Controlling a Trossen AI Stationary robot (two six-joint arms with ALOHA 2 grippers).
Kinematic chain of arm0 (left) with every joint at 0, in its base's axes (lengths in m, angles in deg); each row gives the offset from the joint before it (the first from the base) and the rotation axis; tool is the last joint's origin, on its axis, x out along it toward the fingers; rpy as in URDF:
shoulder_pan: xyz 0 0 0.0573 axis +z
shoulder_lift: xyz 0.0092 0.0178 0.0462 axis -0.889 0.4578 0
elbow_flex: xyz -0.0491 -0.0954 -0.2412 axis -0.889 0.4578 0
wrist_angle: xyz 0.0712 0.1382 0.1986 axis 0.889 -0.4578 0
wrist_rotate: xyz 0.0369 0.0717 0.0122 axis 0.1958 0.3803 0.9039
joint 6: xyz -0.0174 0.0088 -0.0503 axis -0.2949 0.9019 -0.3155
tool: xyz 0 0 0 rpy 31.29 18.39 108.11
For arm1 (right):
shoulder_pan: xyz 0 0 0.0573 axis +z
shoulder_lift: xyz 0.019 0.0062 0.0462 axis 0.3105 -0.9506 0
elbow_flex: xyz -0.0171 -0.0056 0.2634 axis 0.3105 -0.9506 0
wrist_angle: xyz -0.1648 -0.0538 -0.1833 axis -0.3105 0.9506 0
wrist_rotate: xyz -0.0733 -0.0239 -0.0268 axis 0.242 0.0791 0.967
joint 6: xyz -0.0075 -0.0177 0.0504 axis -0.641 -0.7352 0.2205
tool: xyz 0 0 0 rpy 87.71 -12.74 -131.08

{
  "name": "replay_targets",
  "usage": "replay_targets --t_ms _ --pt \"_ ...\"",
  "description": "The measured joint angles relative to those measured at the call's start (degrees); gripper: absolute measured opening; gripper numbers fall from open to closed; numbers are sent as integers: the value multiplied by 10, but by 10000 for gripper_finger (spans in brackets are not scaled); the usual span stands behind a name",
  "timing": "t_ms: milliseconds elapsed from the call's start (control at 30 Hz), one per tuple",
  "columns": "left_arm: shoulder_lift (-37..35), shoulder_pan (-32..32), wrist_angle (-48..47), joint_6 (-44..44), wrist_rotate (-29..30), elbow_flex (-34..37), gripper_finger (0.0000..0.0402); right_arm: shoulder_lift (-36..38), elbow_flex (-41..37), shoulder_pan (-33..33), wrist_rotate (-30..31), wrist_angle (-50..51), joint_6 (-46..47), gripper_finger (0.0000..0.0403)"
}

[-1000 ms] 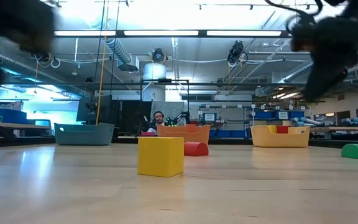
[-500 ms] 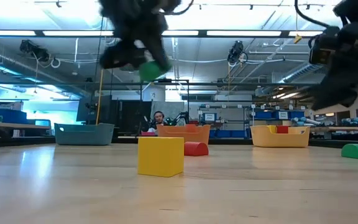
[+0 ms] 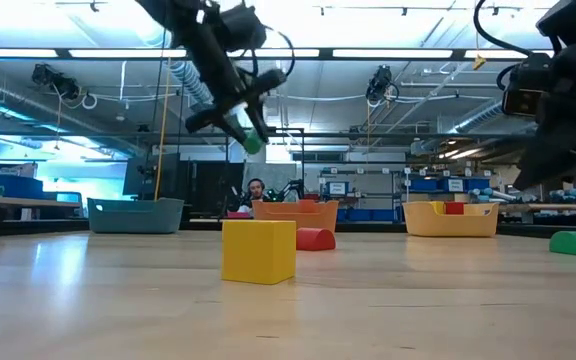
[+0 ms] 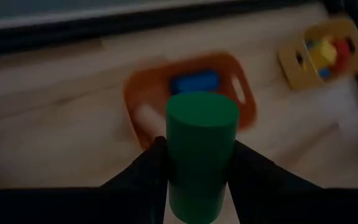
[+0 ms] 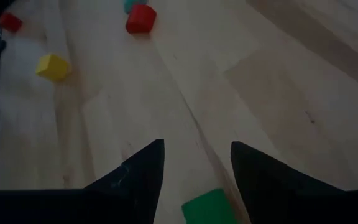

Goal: Sort blocks by size
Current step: Put the green cylindrical block into the orange bin

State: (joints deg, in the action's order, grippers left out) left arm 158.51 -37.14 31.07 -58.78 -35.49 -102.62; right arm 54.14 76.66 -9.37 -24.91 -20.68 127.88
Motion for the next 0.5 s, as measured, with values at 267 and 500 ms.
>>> replay_targets --t_ms 267,500 --pt "72 63 71 37 -56 0 137 3 0 -34 77 -12 45 199" --pt "138 74 105 61 -77 -13 139 3 0 -72 77 -13 50 200"
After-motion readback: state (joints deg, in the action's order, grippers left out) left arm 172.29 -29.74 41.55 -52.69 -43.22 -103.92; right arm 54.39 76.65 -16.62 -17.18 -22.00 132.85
